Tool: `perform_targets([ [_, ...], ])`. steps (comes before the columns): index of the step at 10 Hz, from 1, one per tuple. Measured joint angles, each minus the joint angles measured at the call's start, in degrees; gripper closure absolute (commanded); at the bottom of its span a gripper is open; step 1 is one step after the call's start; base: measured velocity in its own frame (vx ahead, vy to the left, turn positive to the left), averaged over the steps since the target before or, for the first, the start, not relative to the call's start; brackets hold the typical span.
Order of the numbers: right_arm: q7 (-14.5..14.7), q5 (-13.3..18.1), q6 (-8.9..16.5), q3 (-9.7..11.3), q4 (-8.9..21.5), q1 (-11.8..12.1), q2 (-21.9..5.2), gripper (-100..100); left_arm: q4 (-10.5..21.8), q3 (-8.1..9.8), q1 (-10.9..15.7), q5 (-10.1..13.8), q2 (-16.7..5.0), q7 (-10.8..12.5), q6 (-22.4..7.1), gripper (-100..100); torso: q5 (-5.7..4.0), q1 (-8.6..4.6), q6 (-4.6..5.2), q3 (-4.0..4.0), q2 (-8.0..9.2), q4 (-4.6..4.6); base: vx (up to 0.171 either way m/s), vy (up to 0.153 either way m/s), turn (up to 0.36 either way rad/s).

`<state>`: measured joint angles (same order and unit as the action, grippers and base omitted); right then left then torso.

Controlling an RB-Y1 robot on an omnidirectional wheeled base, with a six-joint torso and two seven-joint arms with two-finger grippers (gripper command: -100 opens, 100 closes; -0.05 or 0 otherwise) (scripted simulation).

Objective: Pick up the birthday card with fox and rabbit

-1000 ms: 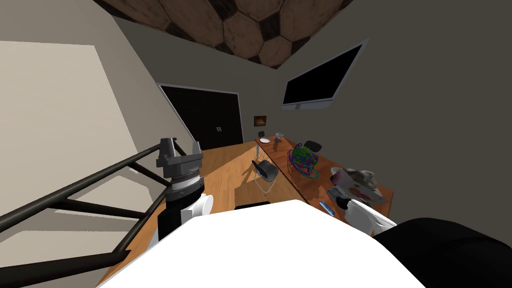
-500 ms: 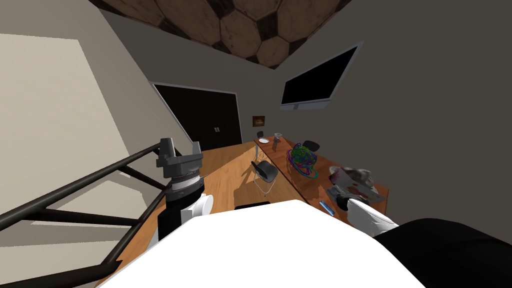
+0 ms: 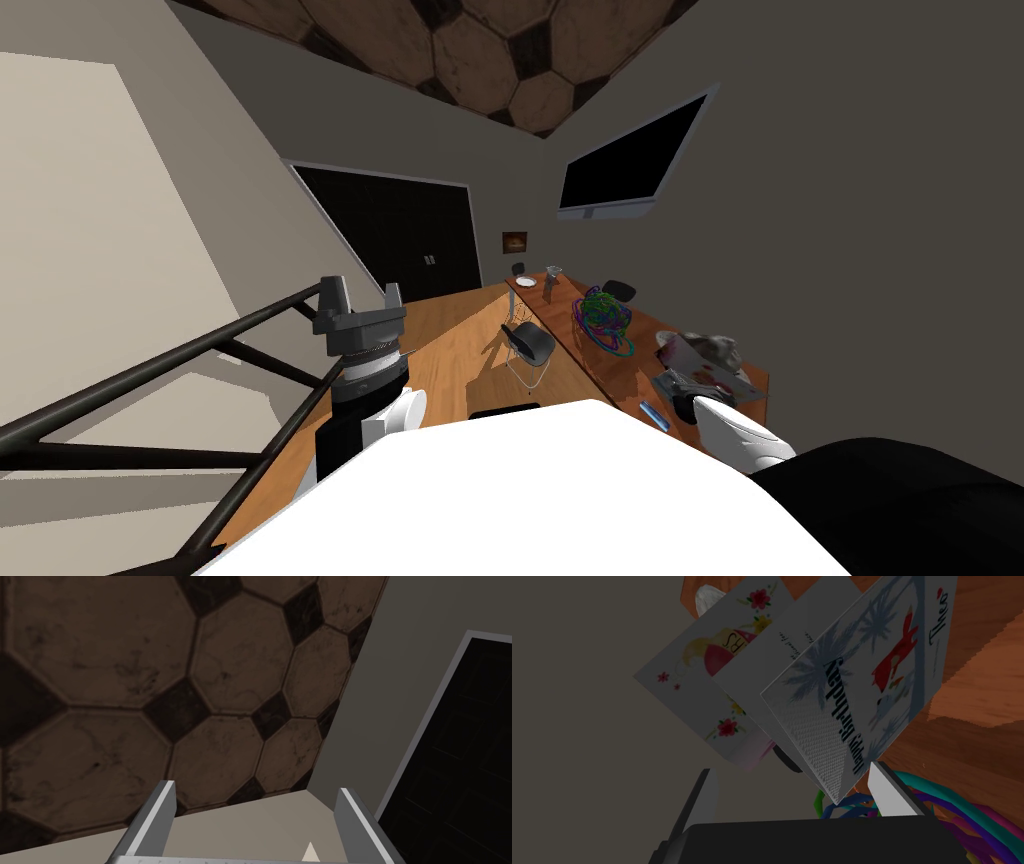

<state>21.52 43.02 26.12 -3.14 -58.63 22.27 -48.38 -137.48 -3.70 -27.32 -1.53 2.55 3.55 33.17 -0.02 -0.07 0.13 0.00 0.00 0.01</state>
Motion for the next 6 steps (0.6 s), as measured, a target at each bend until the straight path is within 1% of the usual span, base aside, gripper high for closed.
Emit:
perform_targets([
  [1,-1.31,1.26,-0.94,0.59,0.87,-0.96,-0.35,-100,0.0,0.0,-0.01,0.0,0.0,0.0,0.0,0,0.0,0.05,0.01,-0.07,-0.14,-0.02,0.068,0.028,-0.12],
  [2,-2.89,2.92,-2.28,0.85,2.58,-1.82,-0.55,-100,0.0,0.0,-0.01,0.0,0.0,0.0,0.0,0,0.01,0.08,0.01,-0.11,-0.2,-0.04,0.033,0.017,-0.025],
  [3,-4.68,4.94,-3.06,0.89,4.05,-2.32,-0.47,-100,0.0,0.0,0.0,0.0,0.0,0.0,0.0,0,0.01,0.06,-0.01,-0.08,-0.13,-0.03,0.006,0.004,0.013],
  [4,-6.45,6.87,-3.28,0.9,4.53,-2.4,-0.46,-100,0.0,0.0,0.0,0.0,0.0,0.0,0.0,0,0.0,0.02,-0.01,-0.03,-0.05,-0.01,0.0,0.0,0.0],
  [5,-8.01,8.53,-3.23,0.93,4.46,-2.33,-0.5,-100,0.0,0.0,0.0,0.0,0.0,0.0,0.0,0,0.0,-0.01,0.0,0.01,0.01,0.0,0.038,0.016,-0.166],
  [6,-9.51,10.16,-4.27,1.5,5.65,-3.38,-0.7,-100,0.0,0.0,-0.01,0.0,0.0,0.0,0.0,0,0.0,0.04,0.03,-0.05,-0.09,-0.02,0.072,0.027,-0.113],
])
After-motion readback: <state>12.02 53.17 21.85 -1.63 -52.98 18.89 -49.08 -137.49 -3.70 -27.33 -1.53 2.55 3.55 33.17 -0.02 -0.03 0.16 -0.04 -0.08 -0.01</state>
